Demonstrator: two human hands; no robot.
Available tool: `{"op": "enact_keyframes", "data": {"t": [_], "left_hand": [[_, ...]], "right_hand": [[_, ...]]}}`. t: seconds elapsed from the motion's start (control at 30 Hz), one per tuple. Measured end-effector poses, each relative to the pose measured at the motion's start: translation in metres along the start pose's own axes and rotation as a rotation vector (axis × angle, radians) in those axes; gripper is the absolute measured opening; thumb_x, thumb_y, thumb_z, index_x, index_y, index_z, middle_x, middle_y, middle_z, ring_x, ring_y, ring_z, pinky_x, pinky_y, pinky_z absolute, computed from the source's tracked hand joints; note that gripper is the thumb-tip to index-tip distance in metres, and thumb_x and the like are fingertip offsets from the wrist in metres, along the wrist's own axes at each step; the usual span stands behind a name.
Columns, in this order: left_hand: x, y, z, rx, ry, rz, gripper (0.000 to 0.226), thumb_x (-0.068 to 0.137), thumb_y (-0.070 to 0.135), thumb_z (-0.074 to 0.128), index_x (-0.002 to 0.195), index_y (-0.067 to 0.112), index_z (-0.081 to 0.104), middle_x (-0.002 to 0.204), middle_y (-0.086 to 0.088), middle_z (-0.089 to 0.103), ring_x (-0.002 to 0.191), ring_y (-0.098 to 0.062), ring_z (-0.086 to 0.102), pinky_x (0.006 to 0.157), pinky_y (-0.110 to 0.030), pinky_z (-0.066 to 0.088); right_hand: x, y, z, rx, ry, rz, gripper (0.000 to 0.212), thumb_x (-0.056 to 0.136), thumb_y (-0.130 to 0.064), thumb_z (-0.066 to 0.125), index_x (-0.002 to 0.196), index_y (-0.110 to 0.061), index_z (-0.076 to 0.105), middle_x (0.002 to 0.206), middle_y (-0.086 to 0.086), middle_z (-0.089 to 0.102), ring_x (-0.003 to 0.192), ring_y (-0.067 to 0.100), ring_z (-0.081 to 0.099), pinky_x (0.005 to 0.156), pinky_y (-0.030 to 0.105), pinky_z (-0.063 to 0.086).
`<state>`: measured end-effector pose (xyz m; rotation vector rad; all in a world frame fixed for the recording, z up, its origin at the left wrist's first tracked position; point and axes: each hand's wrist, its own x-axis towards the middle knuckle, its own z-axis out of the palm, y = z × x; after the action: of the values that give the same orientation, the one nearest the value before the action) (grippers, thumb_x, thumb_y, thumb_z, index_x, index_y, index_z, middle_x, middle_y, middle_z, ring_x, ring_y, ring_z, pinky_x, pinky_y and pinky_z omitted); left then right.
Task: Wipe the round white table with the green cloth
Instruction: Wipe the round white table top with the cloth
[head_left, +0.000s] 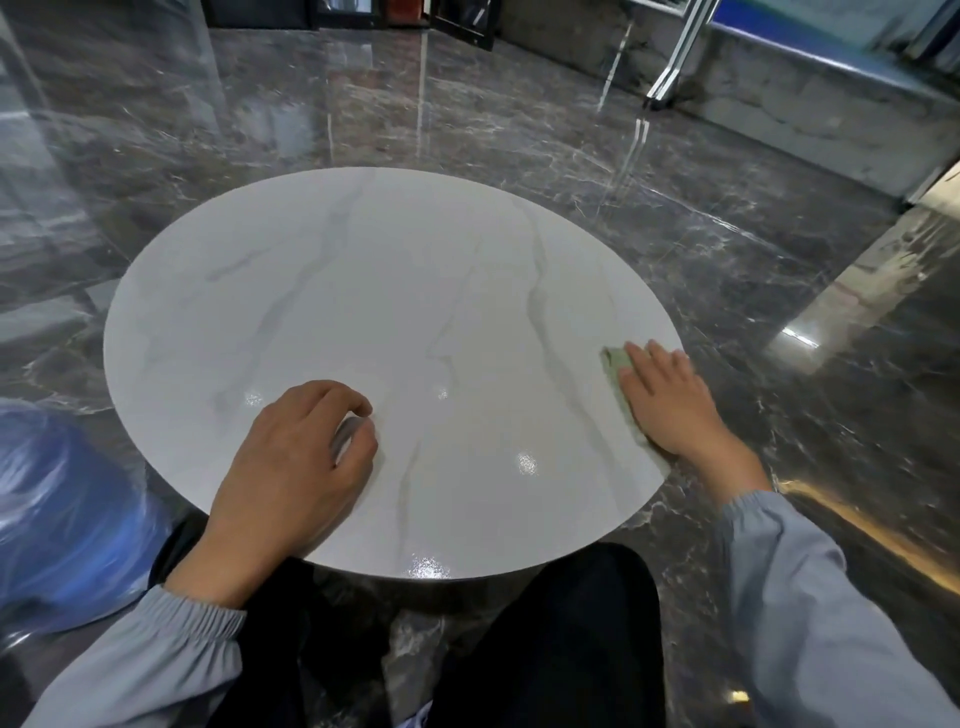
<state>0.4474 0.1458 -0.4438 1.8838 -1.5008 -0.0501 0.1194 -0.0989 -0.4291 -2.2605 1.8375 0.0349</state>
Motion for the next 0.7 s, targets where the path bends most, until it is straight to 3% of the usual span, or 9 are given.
{"op": "enact_keyframes", "data": {"t": [0.1, 0.2, 0.33, 0.4, 0.47, 0.57, 0.7], "left_hand": [[0.0, -0.003, 0.002, -0.018, 0.03, -0.015, 0.009, 0.099, 0.018, 0.061, 0.104, 0.022, 0.068, 0.106, 0.01, 0.064, 0.104, -0.016, 0.058, 0.095, -0.028, 0.04], [0.0, -0.006, 0.002, -0.07, 0.082, -0.039, 0.01, 0.1, 0.015, 0.063, 0.105, 0.023, 0.066, 0.106, 0.012, 0.061, 0.105, -0.013, 0.057, 0.092, -0.022, 0.038], [0.001, -0.007, 0.0, -0.127, 0.122, -0.085, 0.012, 0.099, 0.016, 0.063, 0.106, 0.026, 0.065, 0.105, 0.012, 0.06, 0.105, -0.015, 0.06, 0.092, -0.033, 0.048], [0.001, -0.005, -0.002, -0.135, 0.127, -0.098, 0.013, 0.099, 0.016, 0.063, 0.105, 0.027, 0.065, 0.104, 0.012, 0.061, 0.104, -0.015, 0.06, 0.091, -0.031, 0.048], [0.0, -0.003, -0.003, -0.129, 0.129, -0.098, 0.013, 0.098, 0.015, 0.065, 0.105, 0.026, 0.065, 0.103, 0.012, 0.061, 0.102, -0.015, 0.06, 0.089, -0.025, 0.046], [-0.001, -0.002, -0.003, -0.14, 0.118, -0.113, 0.01, 0.098, 0.017, 0.064, 0.105, 0.024, 0.066, 0.102, 0.012, 0.061, 0.101, -0.014, 0.061, 0.087, -0.025, 0.049], [-0.003, 0.002, -0.004, -0.142, 0.175, -0.129, 0.011, 0.096, 0.015, 0.066, 0.102, 0.024, 0.066, 0.099, 0.011, 0.063, 0.094, -0.005, 0.054, 0.084, 0.0, 0.036]], "right_hand": [[-0.004, -0.036, 0.0, 0.029, 0.027, 0.032, 0.059, 0.108, -0.042, 0.01, 0.166, -0.034, 0.001, 0.175, 0.0, -0.005, 0.159, 0.033, -0.01, 0.127, 0.056, 0.001], [-0.056, -0.114, 0.031, -0.121, 0.048, -0.369, 0.065, 0.103, -0.036, 0.002, 0.167, -0.026, -0.003, 0.175, 0.008, -0.006, 0.158, 0.042, -0.009, 0.126, 0.056, 0.003], [-0.144, -0.182, 0.067, -0.073, -0.047, -0.841, 0.061, 0.106, -0.056, 0.017, 0.164, -0.04, 0.01, 0.175, -0.007, 0.001, 0.159, 0.023, -0.016, 0.125, 0.045, -0.015], [-0.147, -0.175, 0.063, -0.046, -0.085, -0.912, 0.06, 0.105, -0.061, 0.021, 0.162, -0.047, 0.011, 0.174, -0.014, 0.001, 0.158, 0.014, -0.018, 0.123, 0.037, -0.019], [-0.115, -0.152, 0.049, -0.029, -0.055, -0.799, 0.06, 0.106, -0.063, 0.021, 0.163, -0.048, 0.011, 0.173, -0.017, 0.002, 0.159, 0.01, -0.015, 0.123, 0.031, -0.014], [-0.038, -0.092, 0.024, -0.088, 0.033, -0.469, 0.058, 0.11, -0.052, 0.025, 0.166, -0.037, 0.014, 0.174, -0.006, 0.008, 0.161, 0.021, 0.0, 0.124, 0.035, 0.007], [0.038, -0.004, -0.011, -0.022, 0.037, -0.064, 0.061, 0.108, -0.051, 0.017, 0.166, -0.033, 0.015, 0.175, -0.002, 0.006, 0.16, 0.028, 0.0, 0.128, 0.048, 0.009]]}}
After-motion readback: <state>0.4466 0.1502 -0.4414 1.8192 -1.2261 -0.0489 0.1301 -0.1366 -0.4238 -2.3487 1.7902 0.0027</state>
